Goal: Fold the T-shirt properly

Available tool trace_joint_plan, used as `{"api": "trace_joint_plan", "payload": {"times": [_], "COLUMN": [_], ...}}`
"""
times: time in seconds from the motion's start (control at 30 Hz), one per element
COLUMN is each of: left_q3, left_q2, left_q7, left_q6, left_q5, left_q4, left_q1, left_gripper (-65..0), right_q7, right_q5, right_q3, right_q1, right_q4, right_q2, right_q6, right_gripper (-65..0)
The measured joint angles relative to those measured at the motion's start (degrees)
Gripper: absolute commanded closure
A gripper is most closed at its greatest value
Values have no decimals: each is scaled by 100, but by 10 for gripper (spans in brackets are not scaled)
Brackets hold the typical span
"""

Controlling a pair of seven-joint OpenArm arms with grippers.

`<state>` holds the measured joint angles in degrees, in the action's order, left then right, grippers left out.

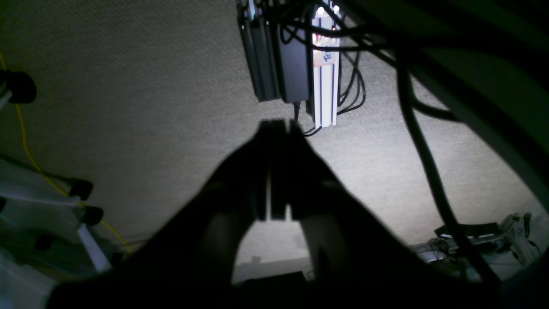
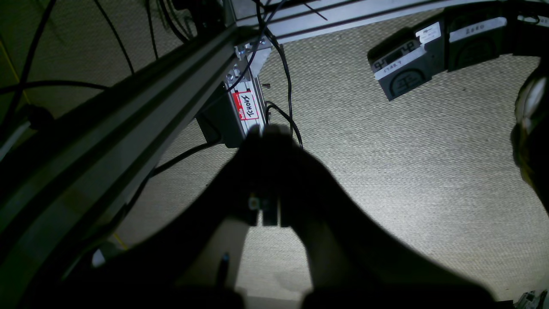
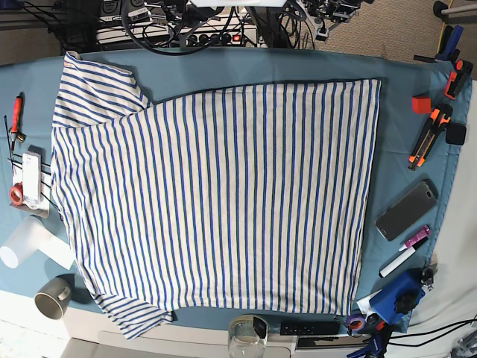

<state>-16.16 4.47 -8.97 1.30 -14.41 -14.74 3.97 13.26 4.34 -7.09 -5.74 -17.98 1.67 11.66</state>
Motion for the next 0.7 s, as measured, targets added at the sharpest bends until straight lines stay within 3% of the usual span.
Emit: {"api": "trace_joint_plan", "payload": {"times": [0.7], "left_q3": [-20], "left_q2": [17], "left_q7": [0], "left_q6": [-2], "left_q5": [0], "left_q4": [-15], "left_q1": [107], "left_gripper": [0], "right_q7": [4], "right_q5": [0], "right_q3": [0], "right_q1": [0], "right_q4": [-4], "right_q2": [103], "right_q6": [17], "right_gripper": [0]}}
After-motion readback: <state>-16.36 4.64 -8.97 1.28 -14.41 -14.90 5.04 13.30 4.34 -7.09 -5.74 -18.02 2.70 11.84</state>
